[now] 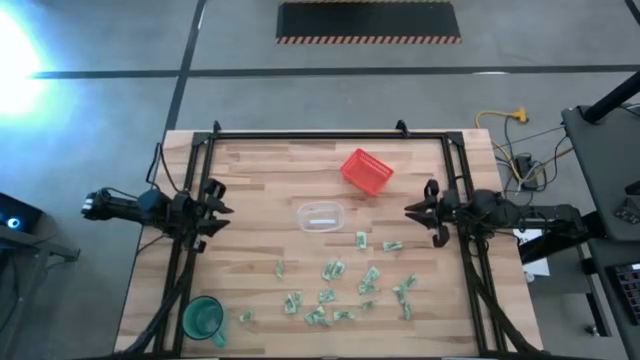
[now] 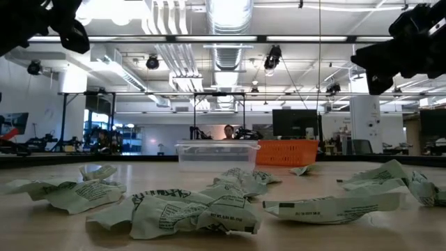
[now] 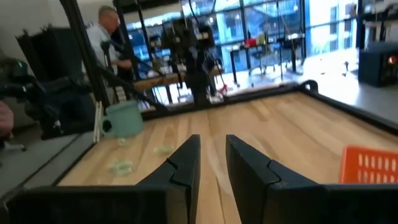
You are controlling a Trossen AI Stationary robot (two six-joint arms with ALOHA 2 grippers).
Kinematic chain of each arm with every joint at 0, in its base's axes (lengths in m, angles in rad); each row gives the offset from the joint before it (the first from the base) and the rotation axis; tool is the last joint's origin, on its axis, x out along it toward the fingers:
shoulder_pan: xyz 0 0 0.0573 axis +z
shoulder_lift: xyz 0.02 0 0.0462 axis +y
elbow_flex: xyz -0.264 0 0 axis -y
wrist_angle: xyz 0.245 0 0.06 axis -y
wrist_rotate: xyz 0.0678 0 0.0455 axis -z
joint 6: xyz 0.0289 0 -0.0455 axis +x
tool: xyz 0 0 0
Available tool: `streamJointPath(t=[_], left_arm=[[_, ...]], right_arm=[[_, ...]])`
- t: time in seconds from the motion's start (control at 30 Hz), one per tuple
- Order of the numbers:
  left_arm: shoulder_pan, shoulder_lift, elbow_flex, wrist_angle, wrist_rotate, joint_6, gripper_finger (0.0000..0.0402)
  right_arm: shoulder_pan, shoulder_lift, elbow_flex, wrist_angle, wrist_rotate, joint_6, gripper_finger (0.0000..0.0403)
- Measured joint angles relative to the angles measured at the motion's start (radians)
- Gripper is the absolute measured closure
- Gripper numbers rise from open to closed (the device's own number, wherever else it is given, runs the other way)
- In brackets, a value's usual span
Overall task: Pick and place items into bin
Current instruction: Put the stevia packet into the transparent bin
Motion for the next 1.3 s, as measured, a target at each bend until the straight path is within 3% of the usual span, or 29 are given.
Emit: streamJointPath(t=[0.27, 0.43, 0.6, 0.8, 1.0, 1.13, 1.3], left_arm=[[0.0, 0.014, 0.0, -0.01, 0.066, -0.001, 0.0292], [0.001, 0.035, 0.0, -0.01, 0.01, 0.022, 0.0292], [-0.001, 0.117, 0.0, -0.046, 0.026, 0.026, 0.0292], [-0.003, 0.37, 0.107, -0.111, 0.058, 0.059, 0.0292], [-0.026, 0.721, 0.364, -0.296, 0.045, 0.112, 0.0292], [-0.071, 0.96, 0.559, -0.559, -0.115, 0.096, 0.0292], [-0.12, 1.234, 0.799, -0.933, -0.299, -0.061, 0.0292]], right_arm=[[0.0, 0.019, 0.0, -0.03, 0.0, -0.026, 0.0335], [0.0, 0.068, 0.0, -0.03, 0.001, -0.188, 0.0335], [0.0, 0.105, 0.0, 0.002, 0.003, -0.206, 0.0335], [0.0, 0.129, 0.0, 0.108, 0.003, -0.298, 0.0335], [0.0, 0.131, 0.0, 0.129, 0.003, -0.383, 0.0335], [0.0, 0.131, 0.0, 0.134, 0.003, -0.385, 0.0335], [0.0, 0.128, 0.0, 0.166, 0.007, -0.387, 0.0335]])
